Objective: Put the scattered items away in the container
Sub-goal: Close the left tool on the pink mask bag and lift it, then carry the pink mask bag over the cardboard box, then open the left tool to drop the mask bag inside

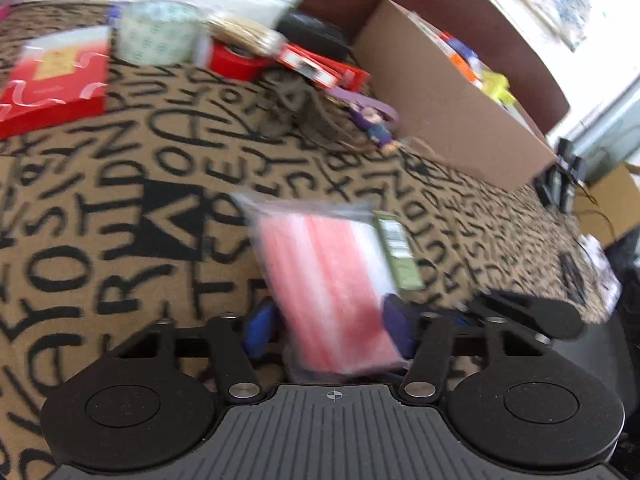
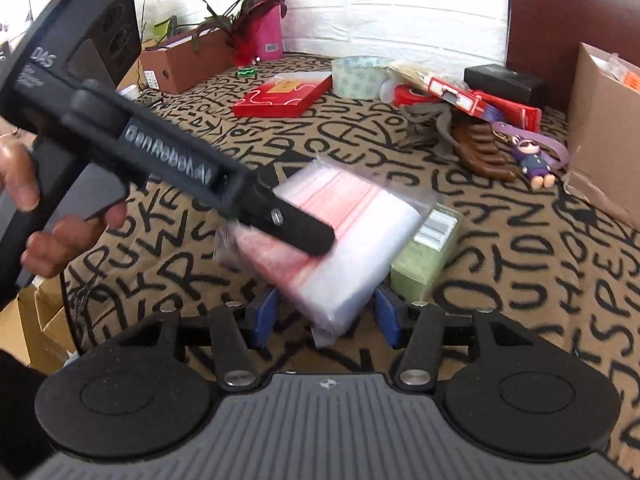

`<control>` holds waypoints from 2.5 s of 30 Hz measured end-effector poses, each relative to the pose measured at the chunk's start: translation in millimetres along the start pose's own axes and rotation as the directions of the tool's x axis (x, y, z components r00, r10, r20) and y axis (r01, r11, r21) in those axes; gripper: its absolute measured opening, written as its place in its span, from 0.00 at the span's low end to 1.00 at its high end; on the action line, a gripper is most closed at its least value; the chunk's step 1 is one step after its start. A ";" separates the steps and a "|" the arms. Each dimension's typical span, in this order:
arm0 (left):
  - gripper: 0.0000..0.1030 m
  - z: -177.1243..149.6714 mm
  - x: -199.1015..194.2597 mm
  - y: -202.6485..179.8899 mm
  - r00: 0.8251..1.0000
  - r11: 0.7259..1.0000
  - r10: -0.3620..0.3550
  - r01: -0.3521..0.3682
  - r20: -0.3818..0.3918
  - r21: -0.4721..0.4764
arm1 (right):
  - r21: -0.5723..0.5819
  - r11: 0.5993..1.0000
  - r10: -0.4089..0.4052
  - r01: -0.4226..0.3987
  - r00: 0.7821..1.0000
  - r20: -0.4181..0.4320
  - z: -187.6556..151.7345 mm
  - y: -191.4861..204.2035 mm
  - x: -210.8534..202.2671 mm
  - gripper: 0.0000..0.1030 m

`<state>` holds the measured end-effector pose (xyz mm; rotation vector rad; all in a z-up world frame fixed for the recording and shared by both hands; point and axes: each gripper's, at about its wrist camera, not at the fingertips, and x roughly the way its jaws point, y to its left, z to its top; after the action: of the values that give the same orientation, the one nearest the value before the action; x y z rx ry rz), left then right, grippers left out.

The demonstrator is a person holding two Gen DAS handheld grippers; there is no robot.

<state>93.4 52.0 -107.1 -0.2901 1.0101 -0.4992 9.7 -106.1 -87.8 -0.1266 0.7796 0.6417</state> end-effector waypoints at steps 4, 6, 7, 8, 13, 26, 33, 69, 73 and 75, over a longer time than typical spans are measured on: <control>0.70 1.3 3.1 -0.7 1.000 1.000 0.017 -0.017 0.012 0.001 | 0.028 1.000 0.002 -0.002 1.000 0.015 2.7 -1.7 4.7 0.60; 0.70 1.3 3.9 0.5 1.000 1.000 0.015 -0.015 0.014 -0.001 | 0.042 0.999 0.008 -0.008 1.000 0.018 4.3 -2.9 6.9 0.60; 0.70 1.6 4.0 0.5 1.000 1.000 0.018 -0.018 0.016 -0.001 | 0.045 0.999 0.009 -0.010 1.000 0.022 4.9 -3.1 8.8 0.61; 0.70 1.9 4.2 0.0 1.000 1.000 0.021 -0.021 0.017 0.001 | 0.049 0.999 0.012 -0.013 1.000 0.027 5.3 -3.2 11.2 0.61; 0.68 0.8 1.5 -4.7 0.999 0.999 0.047 -0.048 0.021 0.021 | 0.084 0.996 0.022 -0.025 0.999 0.046 10.0 -1.7 15.3 0.55; 0.69 3.0 -42.2 -38.3 0.994 0.999 0.009 -0.014 0.112 0.041 | 0.087 0.995 0.026 -0.042 0.984 0.178 14.0 9.6 -37.7 0.46; 0.69 44.1 -40.7 -81.4 0.984 0.988 -0.072 0.049 0.165 0.143 | 0.100 0.994 -0.067 0.041 0.957 0.282 30.0 -19.1 -78.4 0.46; 0.76 199.9 110.3 -177.0 0.986 0.955 -0.105 0.064 0.127 0.290 | 0.130 0.939 -0.338 0.319 0.925 0.175 108.1 -200.2 -63.6 0.47; 0.75 211.2 124.8 -172.6 0.988 0.962 -0.085 0.048 0.130 0.269 | 0.122 0.938 -0.342 0.326 0.928 0.149 116.1 -214.1 -47.7 0.47; 0.75 214.8 126.2 -172.1 0.987 0.963 -0.073 0.032 0.142 0.269 | 0.137 0.940 -0.332 0.313 0.931 0.152 119.6 -219.3 -44.2 0.48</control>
<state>287.9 -159.9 -12.4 -0.1123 0.7791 -0.6451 187.2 -263.9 1.0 -0.0939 0.6060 0.2906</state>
